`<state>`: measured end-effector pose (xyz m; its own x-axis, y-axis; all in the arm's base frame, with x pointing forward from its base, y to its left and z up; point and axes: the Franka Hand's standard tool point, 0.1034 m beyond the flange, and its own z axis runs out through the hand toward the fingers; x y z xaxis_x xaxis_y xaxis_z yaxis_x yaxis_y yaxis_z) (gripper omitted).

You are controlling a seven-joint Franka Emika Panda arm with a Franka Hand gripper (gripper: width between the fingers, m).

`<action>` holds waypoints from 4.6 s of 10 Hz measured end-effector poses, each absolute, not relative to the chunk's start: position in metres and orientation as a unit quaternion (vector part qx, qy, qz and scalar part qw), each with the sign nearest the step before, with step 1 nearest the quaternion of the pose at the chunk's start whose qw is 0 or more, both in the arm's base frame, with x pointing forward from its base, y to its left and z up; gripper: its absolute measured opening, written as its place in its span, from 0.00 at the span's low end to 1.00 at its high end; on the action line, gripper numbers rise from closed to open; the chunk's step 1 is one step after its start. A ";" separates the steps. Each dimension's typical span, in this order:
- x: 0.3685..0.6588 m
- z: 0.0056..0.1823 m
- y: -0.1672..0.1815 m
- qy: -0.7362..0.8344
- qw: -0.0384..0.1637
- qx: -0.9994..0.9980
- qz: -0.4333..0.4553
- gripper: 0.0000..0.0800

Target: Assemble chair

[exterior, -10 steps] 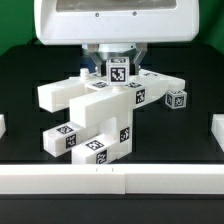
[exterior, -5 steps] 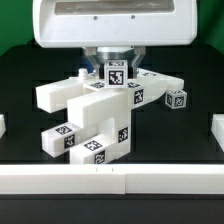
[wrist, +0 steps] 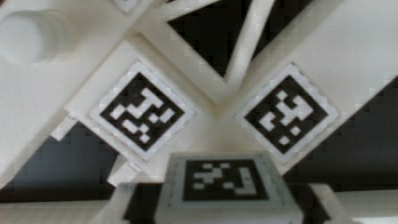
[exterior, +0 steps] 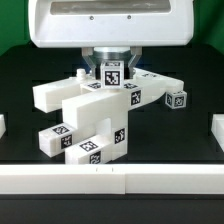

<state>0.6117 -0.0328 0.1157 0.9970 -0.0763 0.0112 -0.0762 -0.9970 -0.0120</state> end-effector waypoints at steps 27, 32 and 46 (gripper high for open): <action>0.612 0.115 -0.025 0.449 0.012 -0.893 0.000 0.81; 0.612 0.116 -0.027 0.266 0.008 -0.964 -0.004 0.81; 0.611 0.115 -0.034 -0.076 -0.002 -0.997 -0.004 0.34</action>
Offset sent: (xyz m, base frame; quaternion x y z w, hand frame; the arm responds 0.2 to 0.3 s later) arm 0.0000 0.0000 0.0000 0.0000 0.0000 0.0000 1.0000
